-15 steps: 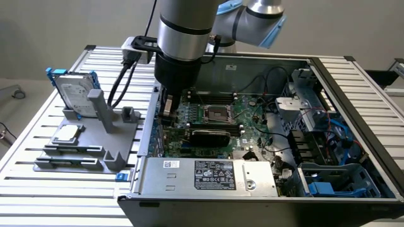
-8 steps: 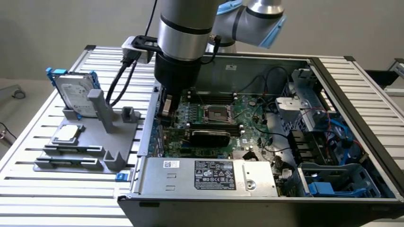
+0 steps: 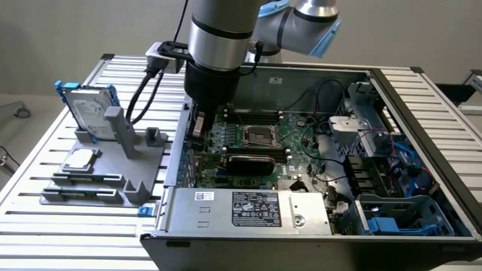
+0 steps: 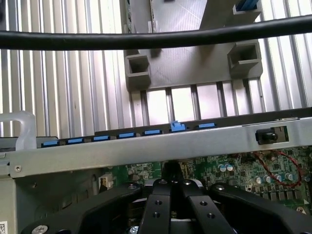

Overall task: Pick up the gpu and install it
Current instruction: 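Press down on the gpu until it lock into place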

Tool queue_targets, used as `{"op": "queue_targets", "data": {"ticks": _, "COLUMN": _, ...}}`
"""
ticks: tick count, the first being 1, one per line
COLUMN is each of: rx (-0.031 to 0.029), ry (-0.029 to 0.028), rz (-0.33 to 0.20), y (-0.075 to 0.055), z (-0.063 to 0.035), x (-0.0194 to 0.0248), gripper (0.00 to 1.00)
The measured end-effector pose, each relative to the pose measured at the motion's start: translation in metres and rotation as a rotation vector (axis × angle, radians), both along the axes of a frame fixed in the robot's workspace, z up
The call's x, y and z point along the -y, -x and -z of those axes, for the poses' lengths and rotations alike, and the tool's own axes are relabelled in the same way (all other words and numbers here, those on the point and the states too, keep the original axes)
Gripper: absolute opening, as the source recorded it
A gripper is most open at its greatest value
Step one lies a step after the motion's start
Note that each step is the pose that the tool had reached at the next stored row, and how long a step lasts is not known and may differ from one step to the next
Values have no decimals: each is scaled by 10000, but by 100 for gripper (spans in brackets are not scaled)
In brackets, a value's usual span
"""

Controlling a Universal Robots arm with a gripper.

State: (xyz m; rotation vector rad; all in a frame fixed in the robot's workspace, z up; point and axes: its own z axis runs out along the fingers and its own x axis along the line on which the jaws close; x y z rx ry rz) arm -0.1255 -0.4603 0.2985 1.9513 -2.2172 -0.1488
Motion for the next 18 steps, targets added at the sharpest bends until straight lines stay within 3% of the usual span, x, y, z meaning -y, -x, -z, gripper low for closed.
{"op": "queue_targets", "data": {"ticks": 4, "rx": -6, "ry": 50, "rz": 52, "y": -1, "z": 0, "x": -18, "gripper": 11}}
{"op": "queue_targets", "data": {"ticks": 9, "rx": -27, "ry": 203, "rz": 68, "y": 0, "z": 0, "x": -33, "gripper": 11}}
{"op": "queue_targets", "data": {"ticks": 15, "rx": -35, "ry": 356, "rz": 66, "y": 0, "z": -1, "x": -103, "gripper": 11}}
{"op": "queue_targets", "data": {"ticks": 18, "rx": -35, "ry": 468, "rz": 67, "y": 0, "z": -1, "x": -122, "gripper": 11}}
